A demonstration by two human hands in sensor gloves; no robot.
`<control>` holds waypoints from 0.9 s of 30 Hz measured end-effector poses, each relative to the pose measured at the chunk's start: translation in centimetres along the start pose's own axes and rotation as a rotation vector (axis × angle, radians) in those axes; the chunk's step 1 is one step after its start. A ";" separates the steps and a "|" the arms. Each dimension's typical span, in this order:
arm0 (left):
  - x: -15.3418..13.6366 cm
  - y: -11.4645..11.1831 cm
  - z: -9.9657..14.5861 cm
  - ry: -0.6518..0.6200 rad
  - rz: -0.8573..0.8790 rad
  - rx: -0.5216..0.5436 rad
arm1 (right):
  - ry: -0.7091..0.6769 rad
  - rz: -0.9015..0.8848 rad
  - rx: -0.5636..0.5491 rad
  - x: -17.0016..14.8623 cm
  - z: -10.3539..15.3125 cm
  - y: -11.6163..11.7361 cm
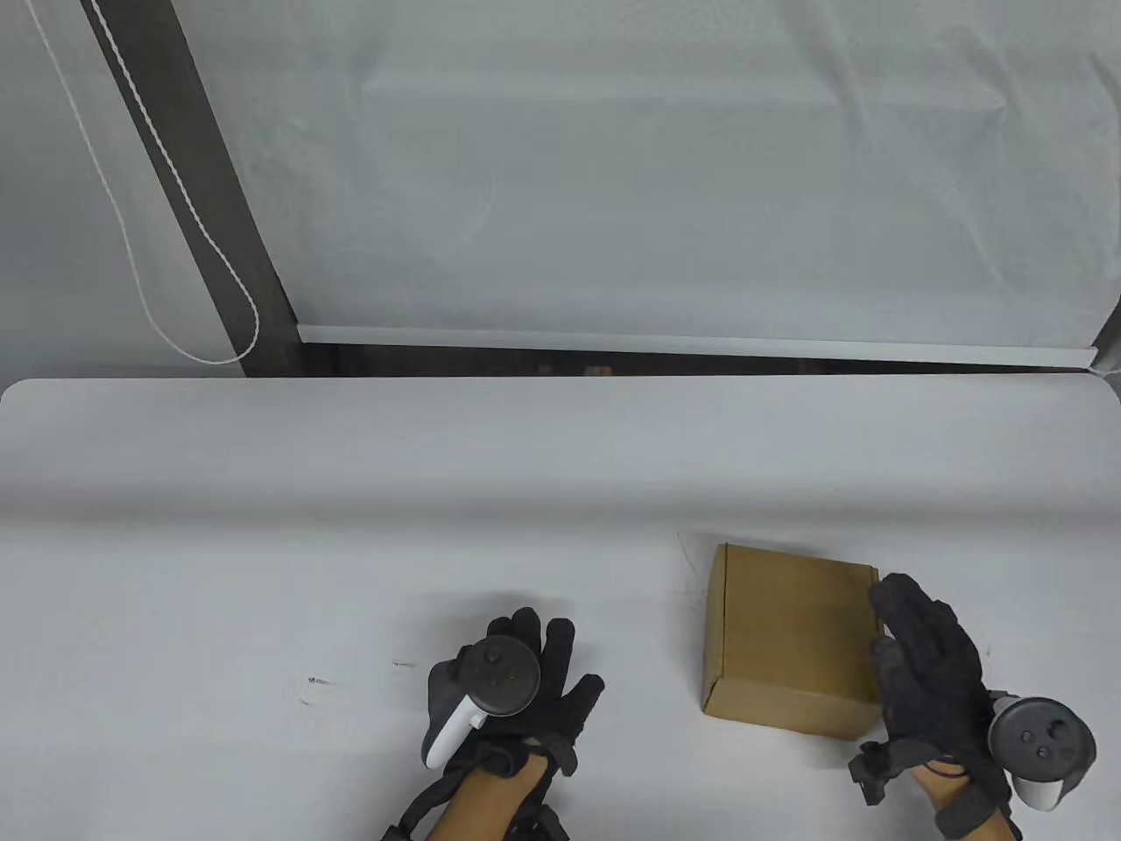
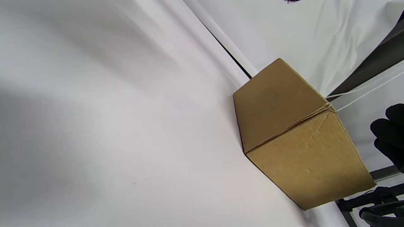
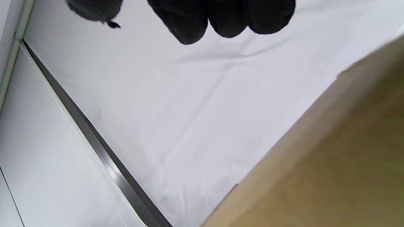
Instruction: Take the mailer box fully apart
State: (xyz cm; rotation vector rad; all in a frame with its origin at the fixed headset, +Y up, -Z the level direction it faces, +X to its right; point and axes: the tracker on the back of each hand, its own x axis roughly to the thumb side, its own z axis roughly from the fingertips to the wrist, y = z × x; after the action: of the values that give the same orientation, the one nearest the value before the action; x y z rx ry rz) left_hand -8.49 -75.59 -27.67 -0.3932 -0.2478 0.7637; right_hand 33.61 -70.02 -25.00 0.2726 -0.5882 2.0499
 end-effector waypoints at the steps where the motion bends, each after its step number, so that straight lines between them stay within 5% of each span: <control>1: 0.1 -0.1 0.0 0.003 -0.008 -0.005 | 0.007 -0.011 -0.001 -0.1 0.0 -0.1; 6: 0.5 -0.5 0.0 -0.007 -0.041 -0.017 | 0.123 0.048 0.103 -0.8 -0.1 0.2; 14: 1.2 -1.2 -0.3 -0.036 -0.093 -0.065 | 0.579 0.180 0.529 -4.0 1.1 1.1; 18: 1.2 -1.1 -0.1 -0.036 -0.086 -0.060 | 0.566 0.123 0.503 -3.9 1.2 1.3; 27: 1.1 -1.9 -0.6 -0.025 -0.099 -0.152 | 0.509 -0.034 0.652 -4.1 1.6 5.0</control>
State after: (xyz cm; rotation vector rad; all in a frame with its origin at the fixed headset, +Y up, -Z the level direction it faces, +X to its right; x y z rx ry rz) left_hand -6.30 -76.19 -27.27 -0.5115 -0.3474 0.6544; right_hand 31.43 -76.08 -26.84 0.1213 0.4031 2.1136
